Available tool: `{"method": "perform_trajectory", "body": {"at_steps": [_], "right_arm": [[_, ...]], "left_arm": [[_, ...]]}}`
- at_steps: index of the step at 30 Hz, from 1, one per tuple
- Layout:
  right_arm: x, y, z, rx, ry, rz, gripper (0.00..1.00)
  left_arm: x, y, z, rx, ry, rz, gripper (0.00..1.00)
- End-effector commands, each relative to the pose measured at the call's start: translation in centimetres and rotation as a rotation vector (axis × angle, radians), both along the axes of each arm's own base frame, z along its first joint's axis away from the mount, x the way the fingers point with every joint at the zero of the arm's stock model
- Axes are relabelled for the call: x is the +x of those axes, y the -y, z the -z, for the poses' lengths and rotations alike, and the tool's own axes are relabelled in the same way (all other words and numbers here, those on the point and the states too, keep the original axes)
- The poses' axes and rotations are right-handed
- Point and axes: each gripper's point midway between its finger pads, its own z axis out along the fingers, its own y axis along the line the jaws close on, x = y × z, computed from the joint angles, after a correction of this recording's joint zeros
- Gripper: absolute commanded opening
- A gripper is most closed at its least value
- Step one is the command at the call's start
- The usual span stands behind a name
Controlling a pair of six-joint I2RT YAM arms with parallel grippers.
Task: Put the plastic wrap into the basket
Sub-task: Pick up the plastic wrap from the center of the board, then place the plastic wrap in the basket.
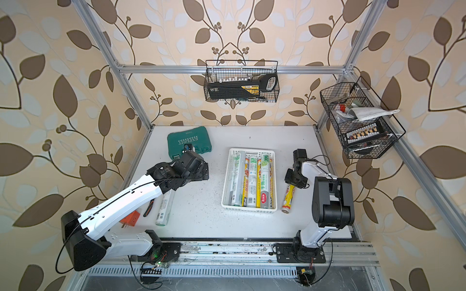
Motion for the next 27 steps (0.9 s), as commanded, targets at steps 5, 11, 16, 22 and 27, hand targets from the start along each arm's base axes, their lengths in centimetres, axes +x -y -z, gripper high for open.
{"method": "perform_trajectory", "body": {"at_steps": [5,11,16,22,27], "right_arm": [[0.7,-1.8,-5.5,0.009,0.072,-0.062,0.35],[1.0,-4.2,-10.0,0.067,0.165,-0.095,0.35],[1.4,-7.9,-13.7,0.187,0.267,-0.125,0.35],[1.6,-14.0,-16.8,0.254,0.339,-0.231,0.36],[1.4,-18.2,-17.2,0.267,0.341,-0.291,0.36]], "left_arm": [[0.2,-0.2,-0.4,-0.008,0.008,-0.005,0.99],[0.1,-0.3,-0.4,-0.011,0.007,-0.007,0.99],[0.1,-0.2,-0.4,-0.016,0.004,-0.006,0.99],[0.0,-0.3,-0.4,-0.018,0.003,-0.010,0.99],[-0.1,-0.5,-0.6,-0.018,0.007,-0.012,0.99]]}}
